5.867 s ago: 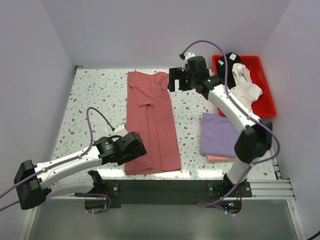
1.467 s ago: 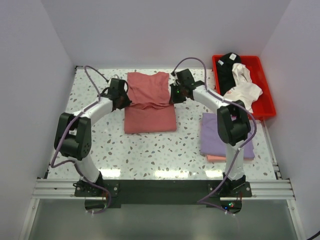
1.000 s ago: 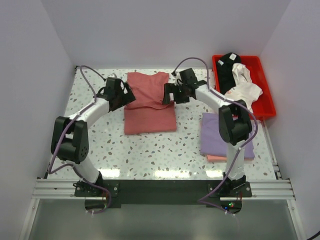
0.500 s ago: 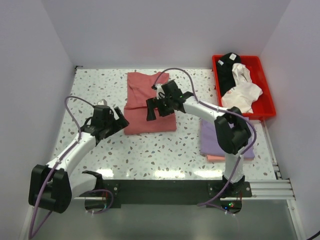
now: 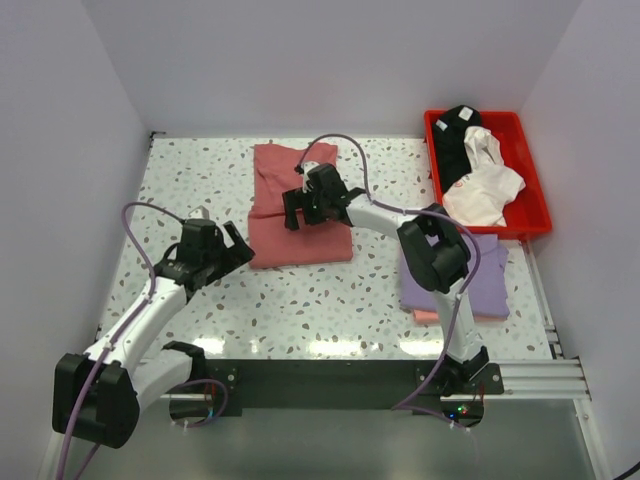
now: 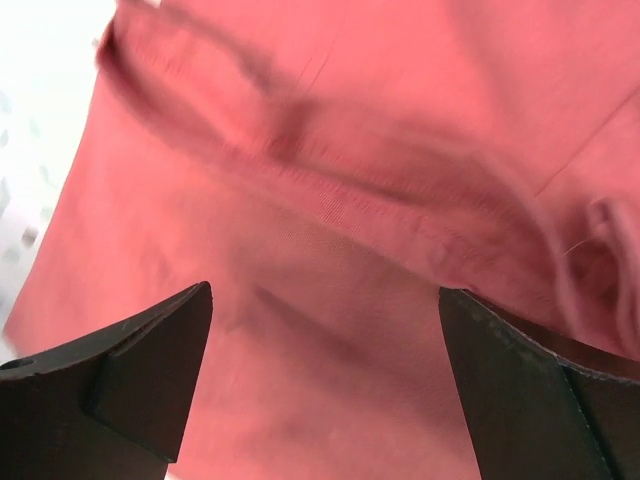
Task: Fold and stack the t-shirts
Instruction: Fold the tshirt
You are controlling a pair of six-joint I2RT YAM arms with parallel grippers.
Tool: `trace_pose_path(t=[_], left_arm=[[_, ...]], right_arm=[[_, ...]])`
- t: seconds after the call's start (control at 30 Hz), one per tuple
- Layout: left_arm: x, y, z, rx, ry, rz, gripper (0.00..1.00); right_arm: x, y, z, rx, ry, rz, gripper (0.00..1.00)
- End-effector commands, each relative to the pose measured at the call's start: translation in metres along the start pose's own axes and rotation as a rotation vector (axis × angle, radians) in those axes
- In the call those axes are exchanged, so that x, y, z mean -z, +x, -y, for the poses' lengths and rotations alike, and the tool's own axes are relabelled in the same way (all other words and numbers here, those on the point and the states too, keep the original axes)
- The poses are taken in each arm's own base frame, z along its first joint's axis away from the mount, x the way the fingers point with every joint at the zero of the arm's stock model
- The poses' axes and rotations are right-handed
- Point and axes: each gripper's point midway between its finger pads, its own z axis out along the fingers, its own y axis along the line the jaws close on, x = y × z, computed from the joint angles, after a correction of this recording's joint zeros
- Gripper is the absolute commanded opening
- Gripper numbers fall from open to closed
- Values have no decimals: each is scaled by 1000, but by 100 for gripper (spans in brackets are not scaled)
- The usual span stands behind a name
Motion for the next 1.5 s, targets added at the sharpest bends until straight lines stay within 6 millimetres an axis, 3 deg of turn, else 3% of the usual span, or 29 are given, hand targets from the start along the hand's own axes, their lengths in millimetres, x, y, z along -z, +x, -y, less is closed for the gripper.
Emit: trace_pose_path(t=[0.0, 0.13, 0.17, 0.23, 0.27, 0.3, 0.33, 0.4, 0.5, 0.53, 0.6, 0.63, 0.7, 0.73, 0.77, 0.8, 0.83, 0.87, 0.93, 1.07, 1.27, 1.37, 1.47], left_arm=[[-2, 2, -5, 9, -11, 1, 100], [-4, 4, -4, 7, -9, -3, 100], [-4, 4, -5, 8, -10, -4, 100], [-6, 5, -3, 5, -3, -11, 100], [-6, 5, -2, 1, 3, -12, 100], [-7, 5, -2, 1, 3, -14, 100], [-7, 5, 0, 1, 12, -19, 100], [-10, 4, 2, -3, 22, -15, 100], [-16, 10, 9, -7, 61, -45, 100], [-18, 11, 10, -5, 69, -53, 100], [-25, 16, 14, -4, 95, -76, 98], [-27, 18, 15, -5, 102, -85, 95], [-33, 21, 11, -5, 83, -97, 90], [-35, 21, 9, -4, 71, -96, 88], [-37, 21, 8, -4, 66, -96, 84], [-41, 22, 6, -4, 56, -97, 82], [-43, 23, 5, -6, 53, -100, 76], [-45, 23, 4, -6, 46, -105, 73], [-51, 23, 2, 3, 28, -104, 66], [-60, 20, 1, 17, 13, -90, 59], [-74, 20, 3, 15, 10, -100, 44], [-78, 26, 1, 4, 10, -125, 27], [-78, 31, -2, 0, 12, -138, 8]], right_arm=[[-5, -56, 18, 6, 104, 196, 99], [-10, -75, 23, 13, 125, 255, 99], [-11, -92, 25, 12, 128, 311, 99], [-21, -97, 40, -8, 149, 332, 99], [-18, -117, 40, -13, 142, 374, 99], [-25, -117, 52, -26, 155, 363, 99], [-17, -143, 50, -22, 149, 405, 99], [-11, -148, 58, -10, 161, 377, 99], [21, -166, 52, 23, 159, 396, 99], [45, -180, 46, 17, 156, 427, 99], [58, -163, 54, -46, 162, 386, 99], [79, -152, 54, -79, 165, 380, 99], [100, -141, 54, -153, 105, 396, 99], [96, -104, 64, -190, 113, 336, 99], [123, -112, 57, -196, 87, 393, 99], [129, -102, 60, -213, 85, 385, 99], [126, -73, 66, -237, 100, 335, 99], [143, -72, 61, -236, 96, 348, 99], [144, -41, 61, -258, 93, 291, 99], [149, 3, 52, -273, 53, 146, 99], [145, 47, 47, -296, 18, 19, 99], [138, 64, 49, -327, 22, -24, 96], [130, 74, 47, -357, 1, -64, 86]])
